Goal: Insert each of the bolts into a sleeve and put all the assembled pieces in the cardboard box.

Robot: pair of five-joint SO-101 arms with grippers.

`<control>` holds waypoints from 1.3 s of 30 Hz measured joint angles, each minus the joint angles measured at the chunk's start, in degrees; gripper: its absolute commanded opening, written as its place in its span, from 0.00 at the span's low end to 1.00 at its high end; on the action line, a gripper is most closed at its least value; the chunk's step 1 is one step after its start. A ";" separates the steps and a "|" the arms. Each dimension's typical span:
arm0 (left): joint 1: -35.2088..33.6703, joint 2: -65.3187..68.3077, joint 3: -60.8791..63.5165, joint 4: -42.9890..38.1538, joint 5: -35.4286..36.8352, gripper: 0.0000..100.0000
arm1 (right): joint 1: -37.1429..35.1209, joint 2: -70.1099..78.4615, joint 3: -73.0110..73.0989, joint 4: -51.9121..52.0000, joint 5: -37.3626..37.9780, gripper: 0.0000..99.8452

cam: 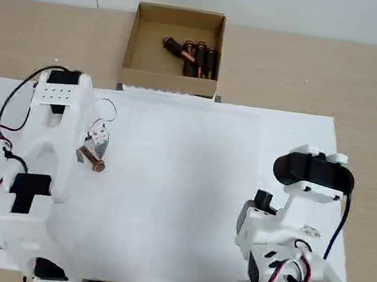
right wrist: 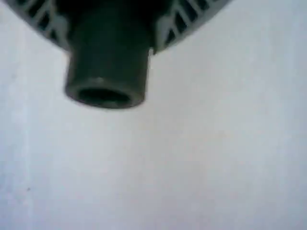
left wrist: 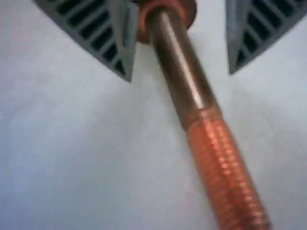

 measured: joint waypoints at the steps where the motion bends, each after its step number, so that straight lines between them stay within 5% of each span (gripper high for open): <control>1: 0.00 0.09 0.00 -0.53 0.00 0.01 | 0.00 0.00 0.00 0.00 0.00 0.00; 16: 0.09 0.26 -0.09 -1.05 2.20 0.01 | 0.00 0.00 0.00 0.00 0.00 0.00; 25: 0.00 0.35 -7.82 6.95 20.31 0.01 | 1.23 0.00 0.00 0.00 0.00 0.00; 34: 0.00 0.35 -16.79 8.79 57.32 0.01 | 3.52 0.00 0.00 0.00 0.00 0.00; 39: 0.00 0.35 -17.14 8.79 62.77 0.01 | 3.43 0.00 0.00 0.00 0.00 0.00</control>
